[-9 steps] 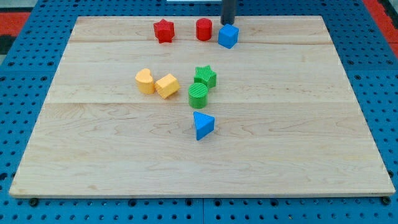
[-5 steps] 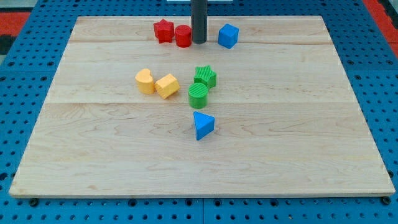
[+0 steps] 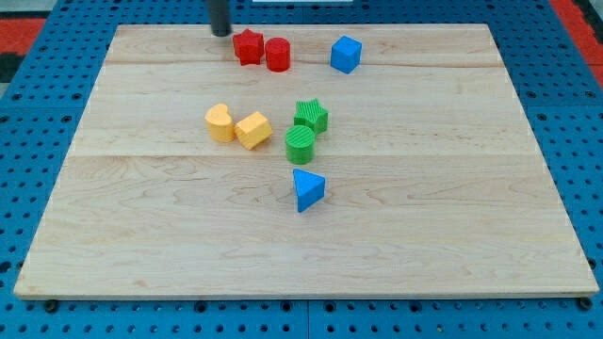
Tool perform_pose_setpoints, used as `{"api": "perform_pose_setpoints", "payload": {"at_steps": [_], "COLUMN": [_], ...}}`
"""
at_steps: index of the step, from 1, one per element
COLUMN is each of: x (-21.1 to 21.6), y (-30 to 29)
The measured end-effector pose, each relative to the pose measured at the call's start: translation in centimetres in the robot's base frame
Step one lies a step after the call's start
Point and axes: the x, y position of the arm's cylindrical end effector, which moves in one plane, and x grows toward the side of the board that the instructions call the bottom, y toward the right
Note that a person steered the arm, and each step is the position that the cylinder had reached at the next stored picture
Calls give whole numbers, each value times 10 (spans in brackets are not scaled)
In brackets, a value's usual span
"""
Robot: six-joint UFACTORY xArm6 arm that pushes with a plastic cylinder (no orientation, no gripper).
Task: Slide the red star into the red circle
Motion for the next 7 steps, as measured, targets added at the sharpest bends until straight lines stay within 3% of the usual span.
{"api": "perform_pose_setpoints", "payload": {"at_steps": [1,2,3,4,7], "x": [41,42,49,92,46], "y": [10,8,-40,-64,61]}}
